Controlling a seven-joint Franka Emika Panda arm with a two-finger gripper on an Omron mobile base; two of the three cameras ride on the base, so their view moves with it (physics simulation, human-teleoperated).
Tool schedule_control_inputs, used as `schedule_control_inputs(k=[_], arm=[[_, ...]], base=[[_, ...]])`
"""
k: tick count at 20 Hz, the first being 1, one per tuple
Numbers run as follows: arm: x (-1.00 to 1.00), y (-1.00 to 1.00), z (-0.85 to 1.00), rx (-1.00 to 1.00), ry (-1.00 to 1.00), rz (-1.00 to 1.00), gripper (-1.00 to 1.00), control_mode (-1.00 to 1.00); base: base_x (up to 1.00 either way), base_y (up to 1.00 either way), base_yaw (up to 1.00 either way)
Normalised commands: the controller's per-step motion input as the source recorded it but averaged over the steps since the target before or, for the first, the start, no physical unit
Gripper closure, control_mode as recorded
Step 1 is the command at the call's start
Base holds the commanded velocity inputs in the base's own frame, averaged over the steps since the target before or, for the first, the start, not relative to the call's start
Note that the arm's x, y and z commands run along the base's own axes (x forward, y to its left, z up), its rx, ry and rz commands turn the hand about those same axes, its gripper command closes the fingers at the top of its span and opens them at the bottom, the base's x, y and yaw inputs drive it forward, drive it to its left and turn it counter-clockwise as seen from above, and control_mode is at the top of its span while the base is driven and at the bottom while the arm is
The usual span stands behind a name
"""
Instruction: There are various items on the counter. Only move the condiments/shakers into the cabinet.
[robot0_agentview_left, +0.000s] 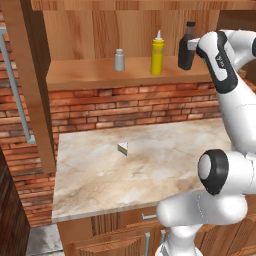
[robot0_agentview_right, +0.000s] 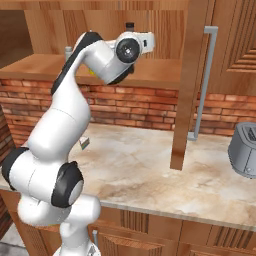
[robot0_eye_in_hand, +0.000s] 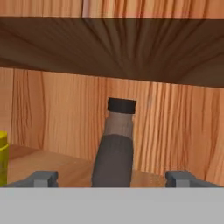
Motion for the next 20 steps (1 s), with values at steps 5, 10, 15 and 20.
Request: schedule_control_inputs(k=[5,10,15,20], arm=[[-1.00,-0.03,-0.32,0.00,-0.07,-0.05,-1.00,-1.00],[-1.00,0.03,-0.71,0.00,-0.12,-0.11,-1.00,-1.00],[-1.00,0.17,-0.75,0.00,-0.13,-0.11,-1.00,-1.00],[-1.00,0.28,-0.53,0.00,-0.19,-0.07,-1.00,-1.00]], base=[[0.00,0.00,0.00],[0.00,0.00,0.00],[0.00,0.00,0.00],[0.00,0.00,0.00]])
